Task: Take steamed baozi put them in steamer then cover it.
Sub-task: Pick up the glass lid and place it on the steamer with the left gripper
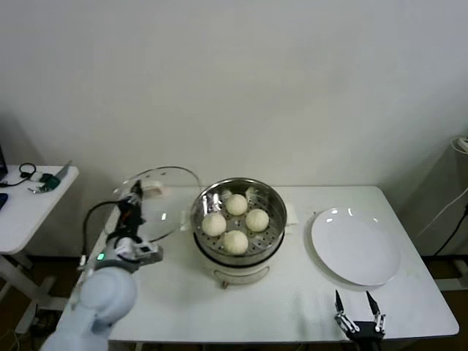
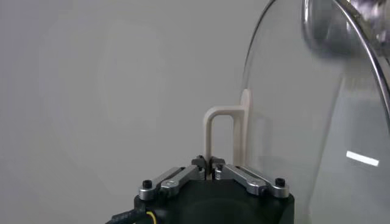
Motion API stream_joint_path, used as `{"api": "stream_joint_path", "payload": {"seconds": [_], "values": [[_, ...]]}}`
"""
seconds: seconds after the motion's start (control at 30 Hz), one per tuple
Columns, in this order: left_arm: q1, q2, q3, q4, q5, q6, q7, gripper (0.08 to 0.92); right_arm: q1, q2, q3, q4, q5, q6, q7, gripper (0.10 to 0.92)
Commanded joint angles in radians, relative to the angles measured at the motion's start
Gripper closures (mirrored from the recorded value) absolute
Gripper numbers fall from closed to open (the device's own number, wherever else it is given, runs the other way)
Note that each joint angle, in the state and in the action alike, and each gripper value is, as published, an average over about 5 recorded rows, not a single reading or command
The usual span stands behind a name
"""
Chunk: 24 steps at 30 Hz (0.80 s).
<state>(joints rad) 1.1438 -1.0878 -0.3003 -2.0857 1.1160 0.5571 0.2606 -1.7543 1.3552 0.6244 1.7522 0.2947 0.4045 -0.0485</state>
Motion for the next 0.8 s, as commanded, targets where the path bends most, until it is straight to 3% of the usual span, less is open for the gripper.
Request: {"api": "stream_joint_path", "payload": {"seconds": [0.03,0.27,0.4,0.6,0.8], "values": [[-0.182,-0.271,0.386,0.023,0.365,0.112,0.16,0.866,0.026,-0.015,0.005,-0.011,0.025,0.015,0.003,0.203],[-0.187,-0.47,0.467,0.14,0.518,0.078,0.155,0.866,0.049,-0.03,0.006,-0.028,0.038,0.014,0.003,0.203],[-0.156,-0.541,0.48,0.192,0.565,0.055,0.131,0.866,0.054,-0.035,0.009,-0.03,0.049,0.015,0.004,0.203],[-0.133,-0.568,0.458,0.264,0.586,0.04,0.072,0.866,0.065,-0.037,0.011,-0.035,0.061,0.017,0.004,0.203],[-0.132,-0.507,0.404,0.286,0.531,0.035,0.027,0.866,0.07,-0.03,0.013,-0.035,0.062,0.017,0.005,0.203]]}}
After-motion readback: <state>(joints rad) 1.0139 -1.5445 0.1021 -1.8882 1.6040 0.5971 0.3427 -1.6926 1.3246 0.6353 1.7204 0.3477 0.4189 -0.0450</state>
